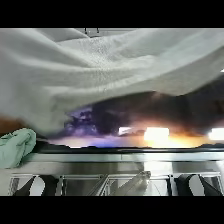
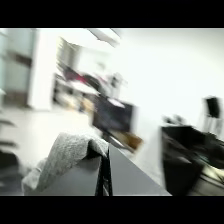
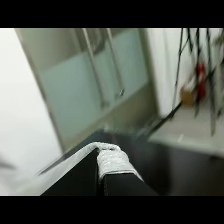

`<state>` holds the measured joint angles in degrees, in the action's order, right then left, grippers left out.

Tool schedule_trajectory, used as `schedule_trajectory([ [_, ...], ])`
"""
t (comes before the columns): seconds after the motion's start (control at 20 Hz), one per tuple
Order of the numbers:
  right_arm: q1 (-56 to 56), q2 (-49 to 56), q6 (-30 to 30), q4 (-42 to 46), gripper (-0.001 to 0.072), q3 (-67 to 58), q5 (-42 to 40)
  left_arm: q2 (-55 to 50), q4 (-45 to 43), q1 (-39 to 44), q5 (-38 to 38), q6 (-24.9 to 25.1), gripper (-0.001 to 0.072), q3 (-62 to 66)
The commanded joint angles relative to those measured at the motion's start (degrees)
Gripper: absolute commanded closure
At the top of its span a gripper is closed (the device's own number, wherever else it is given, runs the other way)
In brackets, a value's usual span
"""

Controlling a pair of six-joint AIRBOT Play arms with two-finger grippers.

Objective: Fold the shirts.

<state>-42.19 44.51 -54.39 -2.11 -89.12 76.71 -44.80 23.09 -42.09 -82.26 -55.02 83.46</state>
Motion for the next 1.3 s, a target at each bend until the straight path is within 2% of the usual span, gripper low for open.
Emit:
schedule_trajectory([
  [0.0, -1.25, 4.76, -2.25, 4.28, 0.07, -13.4, -5.88, 10.56, -4.52, -13.33, 11.56, -5.01, 0.0688, -2.25],
  [0.05, -0.61, 6.86, -4.68, 7.41, 0.07, -13.22, -5.75, 9.66, -13.29, -15.19, 11.98, -11.34, 0.0684, -2.27],
  [0.1, 1.36, 9.51, -6.45, 11.08, 0.0701, -12.76, -5.53, 7.41, -20.55, -14.84, 11.78, -15.04, 0.0683, -2.32],
  [0.2, 8.74, 17.27, -8.2, 19.21, 0.0701, -11.28, -5.33, -0.46, -28.22, -9.49, 8.44, -15.72, 0.0684, -2.29],
  [0.35, 21.29, 29.62, -8.44, 26.67, 0.0702, -6.36, -4.0, -14.49, -37.55, 6.19, 0.96, -15.28, 0.0686, -2.25],
  [0.45, 26.49, 36.81, -8.46, 31.45, 0.0702, -3.74, -5.07, -23.96, -45.05, 17.29, 2.51, -15.28, 0.0693, -2.25],
  [0.6, 29.92, 44.96, -6.23, 32.39, 0.0702, 0.7, -8.74, -37.05, -53.64, 26.49, 7.41, -15.37, 0.0693, -2.25],
  [0.8, 30.1, 55.93, -3.87, 32.33, 0.0702, 1.2, -14.23, -53.11, -53.0, 27.89, 11.54, -15.39, 0.0694, -2.1],
  [0.9, 29.53, 58.69, -2.51, 32.0, 0.0702, 1.2, -14.82, -57.68, -49.83, 26.82, 11.34, -9.49, 0.0694, -0.61],
  [1.0, 29.29, 58.4, -2.32, 31.21, 0.0702, 1.14, -14.53, -59.17, -39.58, 25.38, 7.85, -5.07, 0.0694, 2.45],
  [1.1, 28.5, 55.84, 0.74, 25.62, 0.0702, 1.14, -12.48, -57.99, -29.16, 24.83, 1.07, -2.21, 0.0699, 7.54],
  [1.2, 27.32, 50.99, 4.2, 18.82, 0.0701, 1.03, -10.62, -54.55, -24.11, 24.83, -4.85, -1.81, 0.0701, 12.81],
  [1.25, 26.91, 48.04, 5.86, 16.39, 0.0702, 1.03, -9.64, -52.35, -21.53, 25.24, -8.66, 0.35, 0.07, 15.02],
])
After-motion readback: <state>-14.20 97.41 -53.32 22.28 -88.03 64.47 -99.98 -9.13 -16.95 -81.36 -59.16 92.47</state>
